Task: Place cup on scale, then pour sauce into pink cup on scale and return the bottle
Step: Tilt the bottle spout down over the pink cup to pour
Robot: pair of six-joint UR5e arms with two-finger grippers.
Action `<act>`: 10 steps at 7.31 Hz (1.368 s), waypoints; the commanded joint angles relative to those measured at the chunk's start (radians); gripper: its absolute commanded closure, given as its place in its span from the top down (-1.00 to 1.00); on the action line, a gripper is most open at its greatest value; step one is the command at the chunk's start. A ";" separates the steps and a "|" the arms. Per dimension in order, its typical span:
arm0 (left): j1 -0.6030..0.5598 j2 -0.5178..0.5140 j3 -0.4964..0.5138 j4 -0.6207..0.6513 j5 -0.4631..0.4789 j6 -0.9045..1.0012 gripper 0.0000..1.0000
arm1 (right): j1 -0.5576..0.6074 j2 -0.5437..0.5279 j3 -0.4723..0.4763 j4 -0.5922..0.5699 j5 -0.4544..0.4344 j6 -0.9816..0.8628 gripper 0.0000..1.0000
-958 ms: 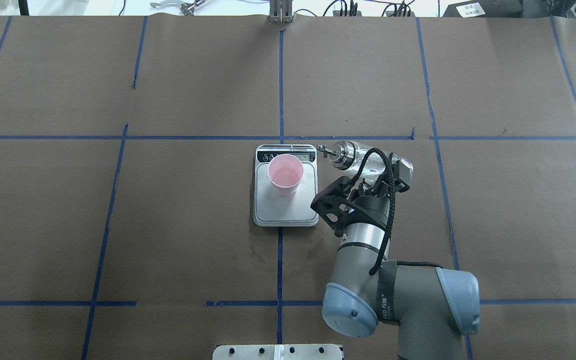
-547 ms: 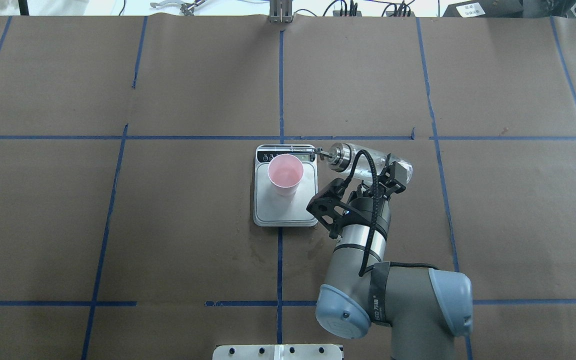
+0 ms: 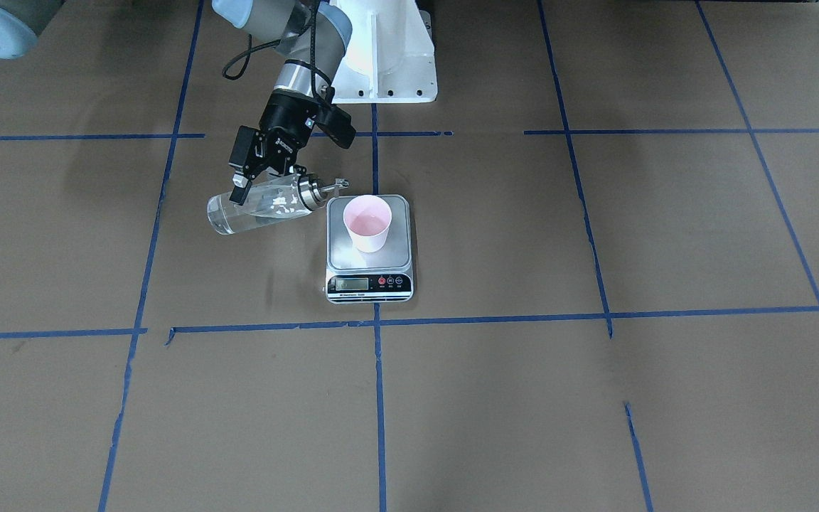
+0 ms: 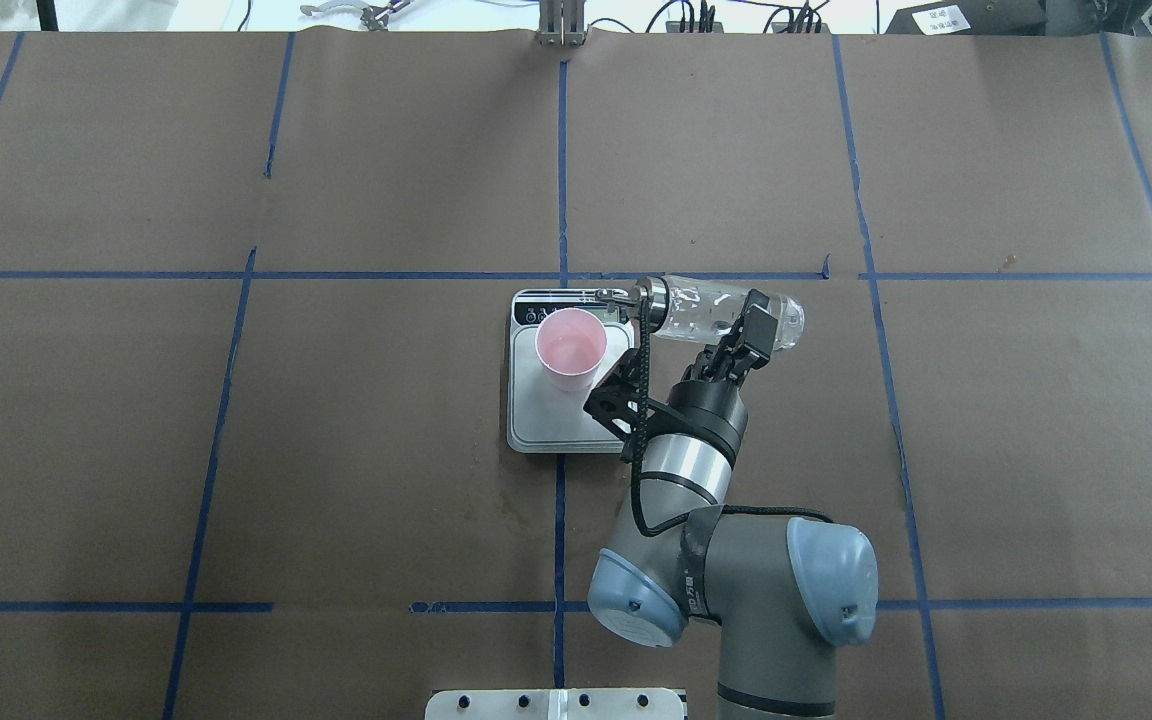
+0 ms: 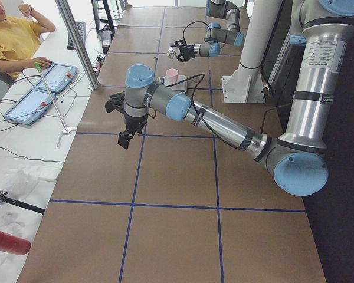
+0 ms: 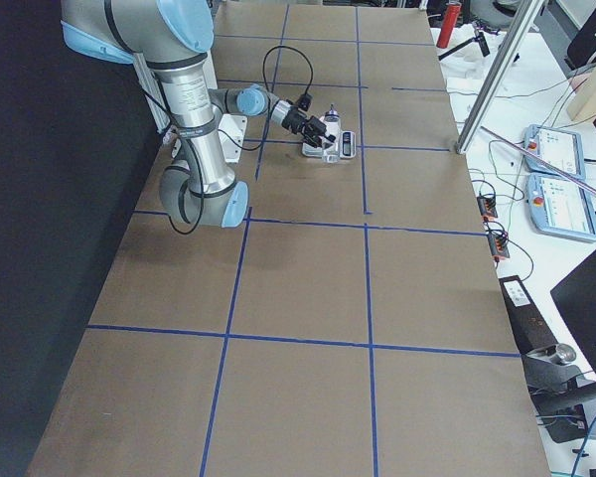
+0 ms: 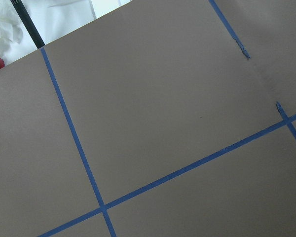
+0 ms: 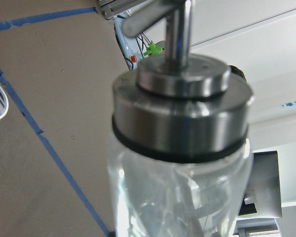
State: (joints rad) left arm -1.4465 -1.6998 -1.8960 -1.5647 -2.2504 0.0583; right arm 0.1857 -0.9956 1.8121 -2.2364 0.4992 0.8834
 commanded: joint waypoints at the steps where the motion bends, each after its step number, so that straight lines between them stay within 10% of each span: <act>1: 0.000 0.000 -0.002 0.000 0.000 0.000 1.00 | 0.003 0.011 -0.020 -0.012 -0.039 -0.076 -1.00; 10: 0.000 0.000 -0.006 0.002 -0.003 0.000 1.00 | 0.024 0.003 -0.016 -0.089 -0.123 -0.334 -1.00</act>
State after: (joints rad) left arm -1.4465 -1.6996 -1.9026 -1.5631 -2.2534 0.0583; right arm 0.2081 -0.9907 1.7945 -2.3085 0.3892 0.6089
